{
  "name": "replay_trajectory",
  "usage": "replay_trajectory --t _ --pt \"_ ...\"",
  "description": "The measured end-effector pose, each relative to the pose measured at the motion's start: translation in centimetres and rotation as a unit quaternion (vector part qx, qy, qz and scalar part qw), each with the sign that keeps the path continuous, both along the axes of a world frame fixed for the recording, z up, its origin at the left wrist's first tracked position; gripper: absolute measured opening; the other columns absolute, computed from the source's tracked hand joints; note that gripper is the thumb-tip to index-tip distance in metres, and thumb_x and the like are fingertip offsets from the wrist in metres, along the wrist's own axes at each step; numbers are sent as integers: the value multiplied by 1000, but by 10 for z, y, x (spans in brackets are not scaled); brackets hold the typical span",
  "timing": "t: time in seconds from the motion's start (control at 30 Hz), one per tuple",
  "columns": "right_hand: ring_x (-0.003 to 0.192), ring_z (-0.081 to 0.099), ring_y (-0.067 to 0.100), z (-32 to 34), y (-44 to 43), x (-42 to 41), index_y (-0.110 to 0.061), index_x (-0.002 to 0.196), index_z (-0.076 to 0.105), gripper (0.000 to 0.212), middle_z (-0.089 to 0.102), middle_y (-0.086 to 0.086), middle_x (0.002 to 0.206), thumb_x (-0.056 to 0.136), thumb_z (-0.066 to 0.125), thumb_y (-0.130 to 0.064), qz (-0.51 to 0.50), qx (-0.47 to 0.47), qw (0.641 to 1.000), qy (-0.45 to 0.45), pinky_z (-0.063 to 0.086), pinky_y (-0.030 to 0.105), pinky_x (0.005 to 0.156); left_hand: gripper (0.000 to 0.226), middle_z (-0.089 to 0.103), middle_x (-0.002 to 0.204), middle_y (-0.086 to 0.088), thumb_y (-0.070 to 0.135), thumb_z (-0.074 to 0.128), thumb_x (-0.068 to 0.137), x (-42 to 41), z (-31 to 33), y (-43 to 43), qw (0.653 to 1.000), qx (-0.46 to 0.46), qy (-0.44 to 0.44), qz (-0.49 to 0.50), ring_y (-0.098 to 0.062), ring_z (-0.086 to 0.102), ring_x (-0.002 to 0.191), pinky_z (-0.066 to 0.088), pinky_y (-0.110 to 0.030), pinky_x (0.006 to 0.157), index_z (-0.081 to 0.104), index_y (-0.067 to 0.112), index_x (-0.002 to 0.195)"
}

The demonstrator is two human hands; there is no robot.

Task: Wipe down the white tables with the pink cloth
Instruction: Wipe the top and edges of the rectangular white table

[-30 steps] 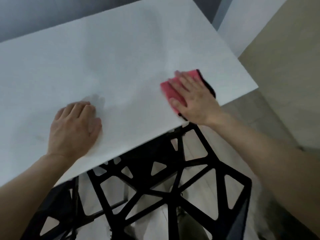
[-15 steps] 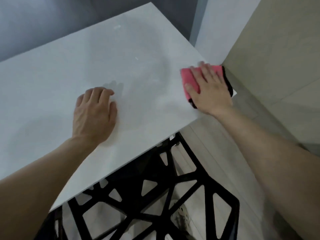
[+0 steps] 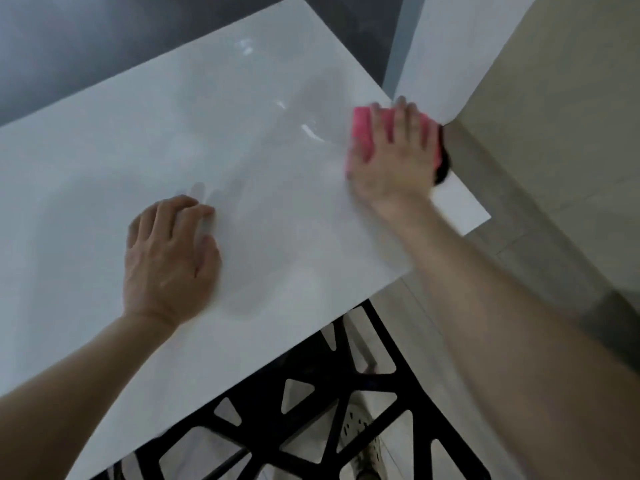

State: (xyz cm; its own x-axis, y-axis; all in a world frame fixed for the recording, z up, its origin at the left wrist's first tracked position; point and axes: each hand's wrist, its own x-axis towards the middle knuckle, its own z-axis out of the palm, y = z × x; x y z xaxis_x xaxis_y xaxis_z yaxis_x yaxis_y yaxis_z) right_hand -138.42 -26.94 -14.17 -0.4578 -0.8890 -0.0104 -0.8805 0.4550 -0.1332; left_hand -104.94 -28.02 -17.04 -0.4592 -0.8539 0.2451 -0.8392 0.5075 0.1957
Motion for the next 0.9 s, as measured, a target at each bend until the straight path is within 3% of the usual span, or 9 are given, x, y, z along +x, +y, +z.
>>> replay_trajectory --t 0.13,0.2,0.33,0.43,0.53,0.63,0.77,0.83,0.9 --pt "169 9 25 -10 14 120 -28 173 24 65 17 7 181 112 21 -52 270 -9 962 -29 0 51 136 41 56 142 -8 32 52 102 2 0 0 1000 2 3 -1 -41 52 132 37 -51 118 64 15 137" --pt "168 11 20 -13 60 102 -32 171 29 64 19 2 181 112 28 -58 367 -10 930 -38 4 48 137 41 56 142 -9 32 51 103 1 0 1 1000 8 8 -1 -42 53 132 37 -52 118 64 14 137" --pt "169 6 23 -6 60 -14 -32 174 17 69 11 4 182 112 22 -63 169 0 986 -7 5 52 137 42 56 142 -8 33 51 102 1 -1 -1 1000 7 9 2 -41 52 133 36 -52 119 64 15 137" --pt "169 1 30 -3 5 18 -27 175 10 70 6 12 182 112 11 -58 -5 -13 1000 -1 1 56 135 42 56 142 -7 34 51 100 0 -2 -1 1000 5 10 5 -40 52 132 37 -53 119 64 16 136" --pt "169 5 28 -9 21 110 -27 174 18 70 11 12 181 111 14 -58 168 -31 985 -27 2 54 135 41 55 142 -6 33 51 101 2 -3 -1 1000 3 10 0 -39 52 133 36 -53 120 64 16 136" --pt "168 12 21 -14 94 93 -32 171 30 67 20 3 180 111 31 -60 311 -23 949 -44 8 51 136 41 54 143 -7 33 51 102 3 -3 -2 1000 13 9 -4 -38 50 135 34 -52 121 64 15 136" --pt "169 8 26 -1 84 -6 -30 174 19 69 13 6 182 112 23 -60 44 -8 999 0 7 54 136 39 55 141 -8 31 52 100 -1 -1 -1 1000 4 18 -8 -39 50 133 36 -54 120 63 14 134" --pt "169 6 31 2 52 13 -26 174 15 70 10 13 181 112 19 -56 -65 -16 998 -3 2 56 135 38 55 140 -7 30 53 99 -1 0 -3 1000 -1 19 -15 -38 51 131 37 -54 119 62 15 133" --pt "169 5 30 0 35 85 -25 174 15 69 10 15 181 112 18 -53 -10 -25 1000 -7 -1 55 135 38 55 138 -6 29 53 99 -1 1 -2 1000 -1 21 -16 -37 51 131 37 -52 118 63 16 132"
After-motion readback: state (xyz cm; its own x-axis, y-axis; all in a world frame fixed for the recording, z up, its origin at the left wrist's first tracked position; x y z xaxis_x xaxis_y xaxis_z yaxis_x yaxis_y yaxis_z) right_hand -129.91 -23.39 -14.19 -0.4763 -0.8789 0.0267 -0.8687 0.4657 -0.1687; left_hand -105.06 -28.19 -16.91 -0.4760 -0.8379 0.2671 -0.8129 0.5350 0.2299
